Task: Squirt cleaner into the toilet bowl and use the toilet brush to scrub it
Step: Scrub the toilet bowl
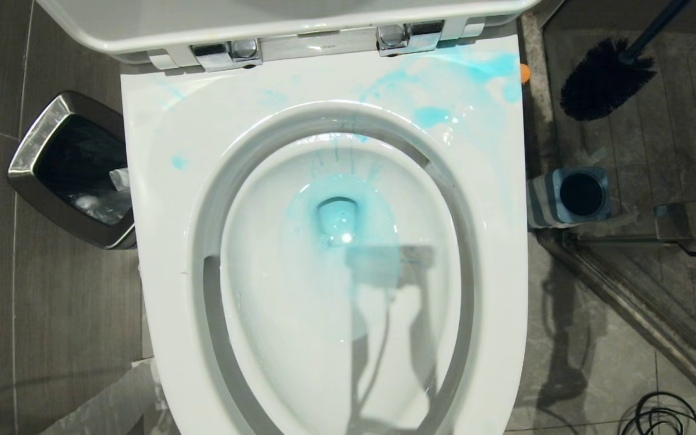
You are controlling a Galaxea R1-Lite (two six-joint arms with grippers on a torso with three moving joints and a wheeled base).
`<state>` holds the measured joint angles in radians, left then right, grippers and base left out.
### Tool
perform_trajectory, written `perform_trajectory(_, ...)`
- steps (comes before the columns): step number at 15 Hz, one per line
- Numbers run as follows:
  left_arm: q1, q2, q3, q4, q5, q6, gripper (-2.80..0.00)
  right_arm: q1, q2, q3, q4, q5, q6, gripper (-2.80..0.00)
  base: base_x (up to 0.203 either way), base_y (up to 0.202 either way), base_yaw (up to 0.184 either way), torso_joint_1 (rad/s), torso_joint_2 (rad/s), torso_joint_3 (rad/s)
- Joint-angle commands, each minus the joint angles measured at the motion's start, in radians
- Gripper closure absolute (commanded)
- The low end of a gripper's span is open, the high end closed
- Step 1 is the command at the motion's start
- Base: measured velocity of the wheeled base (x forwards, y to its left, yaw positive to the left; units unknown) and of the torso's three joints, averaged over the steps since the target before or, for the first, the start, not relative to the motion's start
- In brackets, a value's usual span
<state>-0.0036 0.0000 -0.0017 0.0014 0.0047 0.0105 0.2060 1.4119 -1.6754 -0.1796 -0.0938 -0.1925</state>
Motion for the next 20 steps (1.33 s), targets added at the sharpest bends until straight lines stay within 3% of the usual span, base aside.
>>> perform_trajectory(1,-0.001,0.002,0.0,0.001,0.001,0.005,0.0,0.035,0.003,-0.056,0.038,-0.016,-0.033,0.0,0.0,0.0,0.0,0.0,0.0,0.0)
perform_trajectory(4,0.001,0.002,0.0,-0.001,0.0,0.002,0.0,0.094,-0.012,-0.065,0.042,-0.085,-0.065,0.0,0.0,0.0,0.0,0.0,0.0,0.0)
perform_trajectory(7,-0.001,0.002,0.0,-0.001,-0.002,-0.009,0.0,0.211,-0.026,-0.09,0.042,-0.23,-0.104,0.0,0.0,0.0,0.0,0.005,0.0,0.122)
perform_trajectory(12,-0.001,0.002,0.0,-0.001,-0.002,-0.006,0.0,0.245,-0.024,-0.215,0.117,-0.26,-0.185,0.0,0.0,0.0,0.0,0.002,0.0,0.193)
perform_trajectory(16,-0.001,0.002,0.0,-0.001,-0.002,-0.004,0.0,0.409,-0.026,-0.256,0.193,-0.391,-0.189,0.0,0.0,0.0,0.0,0.004,0.0,0.199)
perform_trajectory(20,-0.001,0.002,0.0,-0.001,-0.002,-0.004,0.0,0.508,0.009,-0.256,0.194,-0.449,-0.187,0.0,0.0,0.0,0.0,0.0,0.0,0.199)
